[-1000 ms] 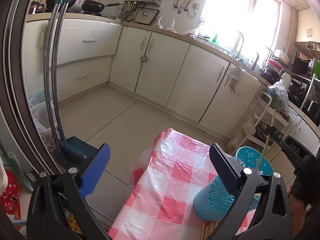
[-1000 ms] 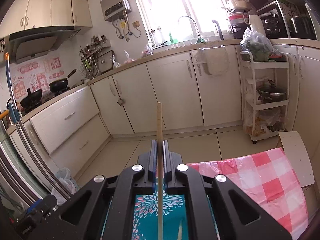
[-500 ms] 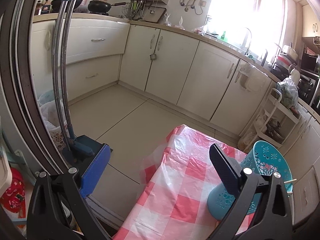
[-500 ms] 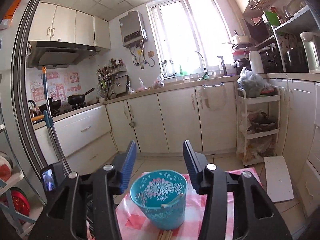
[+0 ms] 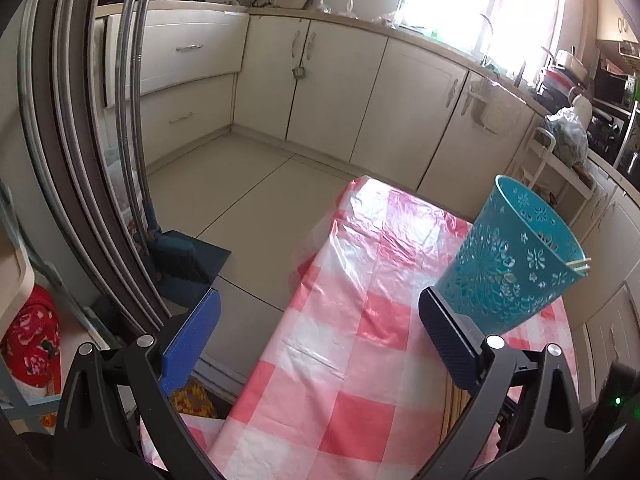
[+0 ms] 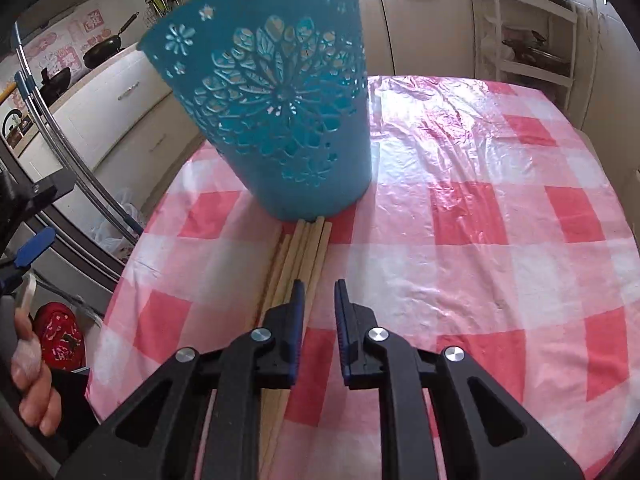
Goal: Organize utensils
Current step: 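Bring both tools back down to the chopsticks on the cloth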
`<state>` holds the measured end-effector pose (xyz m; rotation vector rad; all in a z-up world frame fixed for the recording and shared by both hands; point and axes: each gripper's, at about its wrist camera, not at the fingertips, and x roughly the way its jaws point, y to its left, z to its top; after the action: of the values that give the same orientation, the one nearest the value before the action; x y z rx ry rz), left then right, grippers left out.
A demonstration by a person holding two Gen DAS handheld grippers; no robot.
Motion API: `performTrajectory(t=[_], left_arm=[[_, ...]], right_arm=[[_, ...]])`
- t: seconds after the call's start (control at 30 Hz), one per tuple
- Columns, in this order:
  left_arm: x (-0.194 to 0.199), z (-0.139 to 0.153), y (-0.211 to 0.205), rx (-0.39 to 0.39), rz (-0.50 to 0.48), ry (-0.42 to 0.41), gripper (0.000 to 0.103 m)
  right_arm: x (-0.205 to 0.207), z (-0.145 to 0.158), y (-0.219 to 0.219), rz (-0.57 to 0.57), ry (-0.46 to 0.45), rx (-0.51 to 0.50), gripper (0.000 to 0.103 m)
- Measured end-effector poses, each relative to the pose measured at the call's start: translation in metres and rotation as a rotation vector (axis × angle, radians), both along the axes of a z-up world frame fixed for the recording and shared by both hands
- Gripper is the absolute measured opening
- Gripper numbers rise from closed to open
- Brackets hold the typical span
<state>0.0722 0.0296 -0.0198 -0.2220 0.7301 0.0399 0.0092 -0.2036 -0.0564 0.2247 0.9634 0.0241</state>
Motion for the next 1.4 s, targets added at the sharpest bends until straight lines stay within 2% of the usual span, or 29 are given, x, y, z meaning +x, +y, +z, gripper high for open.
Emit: performTrajectory(t=[0.2, 0.3, 0.37, 0.5, 0.67, 0.97, 1.4], left_arm=[[0.001, -0.005, -0.019, 0.048, -0.07, 0.007, 0.095], [0.004, -0.016, -0.028, 0.057, -0.115, 0.056, 0.095], [0.007, -0.024, -0.037, 0.064, -0.166, 0.102, 0.095], [0.011, -0.048, -0.065, 0.101, -0.286, 0.202, 0.095], [0.009, -0.063, -0.096, 0.164, -0.38, 0.238, 0.095], [0.014, -0.078, -0.106, 0.206, -0.36, 0.278, 0.095], [0.02, -0.087, -0.111, 0.239, -0.362, 0.298, 0.095]], right_arm=[[0.006, -0.006, 0.003, 0.006, 0.01, -0.025, 0.015], [0.002, -0.008, 0.006, 0.024, 0.008, -0.045, 0.014], [0.0, -0.008, 0.004, 0.05, 0.019, -0.065, 0.009], [-0.014, -0.007, -0.003, 0.107, 0.03, -0.12, 0.008], [-0.035, -0.005, -0.025, 0.101, 0.042, -0.098, 0.008], [-0.038, -0.008, -0.033, 0.085, 0.012, -0.02, 0.008], [-0.039, -0.009, -0.035, 0.08, -0.005, -0.011, 0.008]])
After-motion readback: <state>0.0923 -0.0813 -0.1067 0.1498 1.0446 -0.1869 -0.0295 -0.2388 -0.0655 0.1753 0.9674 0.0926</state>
